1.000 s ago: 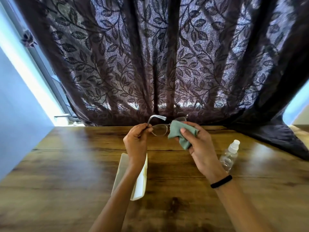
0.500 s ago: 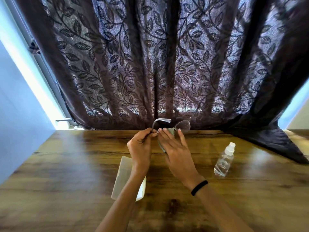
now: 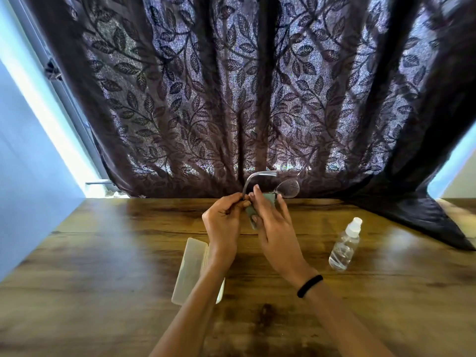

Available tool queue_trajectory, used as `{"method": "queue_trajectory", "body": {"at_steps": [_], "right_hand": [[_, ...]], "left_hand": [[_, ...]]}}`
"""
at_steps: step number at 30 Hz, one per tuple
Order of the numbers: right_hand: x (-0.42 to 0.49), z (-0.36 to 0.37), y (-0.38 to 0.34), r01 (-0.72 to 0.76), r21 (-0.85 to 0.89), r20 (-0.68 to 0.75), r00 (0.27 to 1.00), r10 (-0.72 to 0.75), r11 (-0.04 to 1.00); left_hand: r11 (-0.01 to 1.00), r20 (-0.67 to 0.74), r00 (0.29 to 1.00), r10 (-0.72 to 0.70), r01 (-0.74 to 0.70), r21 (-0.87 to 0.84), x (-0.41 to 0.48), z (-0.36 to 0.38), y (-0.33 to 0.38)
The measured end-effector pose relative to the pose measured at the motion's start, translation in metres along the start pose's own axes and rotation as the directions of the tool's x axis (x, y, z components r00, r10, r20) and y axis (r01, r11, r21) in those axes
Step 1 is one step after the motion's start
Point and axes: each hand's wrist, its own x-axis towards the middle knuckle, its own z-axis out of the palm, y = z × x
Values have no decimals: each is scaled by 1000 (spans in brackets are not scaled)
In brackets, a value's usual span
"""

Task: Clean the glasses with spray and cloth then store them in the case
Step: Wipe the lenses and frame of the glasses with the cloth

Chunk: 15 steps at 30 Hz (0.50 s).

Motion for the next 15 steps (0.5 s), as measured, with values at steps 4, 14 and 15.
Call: {"method": "queue_trajectory", "body": {"at_steps": [4, 14, 15], "right_hand": [[5, -9, 8, 27, -60, -16, 999, -28, 998], [4, -10, 5, 107, -185, 58, 993, -98, 977], [3, -11, 5, 126, -211, 79, 991, -111, 969]], "left_hand": [[1000, -13, 1000, 12, -12, -11, 0, -2, 1], [999, -18, 999, 43, -42, 19, 1, -2, 5], [999, -24, 999, 37, -36, 14, 1, -2, 5]]}}
